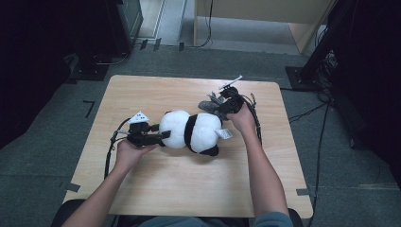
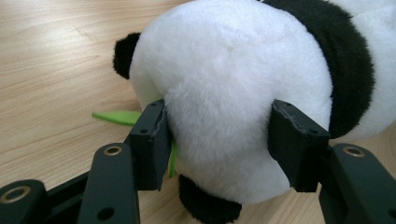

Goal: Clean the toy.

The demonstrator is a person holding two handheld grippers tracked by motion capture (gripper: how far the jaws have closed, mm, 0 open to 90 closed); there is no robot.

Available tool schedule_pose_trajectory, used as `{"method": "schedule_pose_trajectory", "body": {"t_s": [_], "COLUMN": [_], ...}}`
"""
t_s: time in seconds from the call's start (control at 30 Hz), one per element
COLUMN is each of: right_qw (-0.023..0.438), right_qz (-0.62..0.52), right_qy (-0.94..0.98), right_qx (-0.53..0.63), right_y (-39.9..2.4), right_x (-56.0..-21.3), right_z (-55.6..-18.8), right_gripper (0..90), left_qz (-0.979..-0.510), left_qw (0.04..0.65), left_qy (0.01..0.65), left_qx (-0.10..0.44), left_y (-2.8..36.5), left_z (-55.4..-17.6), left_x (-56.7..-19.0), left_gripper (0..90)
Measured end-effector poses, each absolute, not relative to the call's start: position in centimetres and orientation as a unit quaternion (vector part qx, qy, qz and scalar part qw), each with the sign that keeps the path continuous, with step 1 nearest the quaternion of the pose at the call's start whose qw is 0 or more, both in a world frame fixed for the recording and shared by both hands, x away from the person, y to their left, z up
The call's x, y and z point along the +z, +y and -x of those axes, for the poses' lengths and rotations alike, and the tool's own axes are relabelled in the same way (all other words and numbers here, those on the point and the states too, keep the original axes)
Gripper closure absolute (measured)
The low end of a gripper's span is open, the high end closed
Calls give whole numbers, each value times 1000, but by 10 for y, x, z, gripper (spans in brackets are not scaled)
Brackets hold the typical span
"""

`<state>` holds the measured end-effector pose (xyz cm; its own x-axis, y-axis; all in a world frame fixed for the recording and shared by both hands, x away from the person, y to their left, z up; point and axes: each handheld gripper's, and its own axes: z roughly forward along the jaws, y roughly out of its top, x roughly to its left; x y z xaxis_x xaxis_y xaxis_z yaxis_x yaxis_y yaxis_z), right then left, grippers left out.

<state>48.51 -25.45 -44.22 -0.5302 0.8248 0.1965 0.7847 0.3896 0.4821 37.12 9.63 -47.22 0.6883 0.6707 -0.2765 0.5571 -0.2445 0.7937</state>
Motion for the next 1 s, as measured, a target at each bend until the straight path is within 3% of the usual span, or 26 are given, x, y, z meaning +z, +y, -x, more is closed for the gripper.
{"method": "schedule_pose_trajectory", "body": {"t_s": [0.3,0.5,0.7,0.87,1.0], "right_qw": [81,79,50,31,28], "right_qz": [-450,-383,-341,-325,-338], "right_qy": [831,856,878,893,889], "right_qx": [318,337,334,309,307], "right_y": [-244,-189,-131,-109,-116], "right_x": [-393,-367,-372,-390,-393], "right_z": [-473,-461,-451,-448,-449], "right_gripper": [685,681,676,649,517], "left_qz": [-784,-783,-785,-785,-785], "left_qw": [478,478,477,474,475], "left_qy": [391,394,392,395,393], "left_qx": [56,53,55,54,57], "left_y": [97,98,98,98,97], "left_z": [-372,-372,-372,-373,-372], "left_x": [-473,-473,-473,-474,-474], "left_gripper": [429,430,430,430,431]}}
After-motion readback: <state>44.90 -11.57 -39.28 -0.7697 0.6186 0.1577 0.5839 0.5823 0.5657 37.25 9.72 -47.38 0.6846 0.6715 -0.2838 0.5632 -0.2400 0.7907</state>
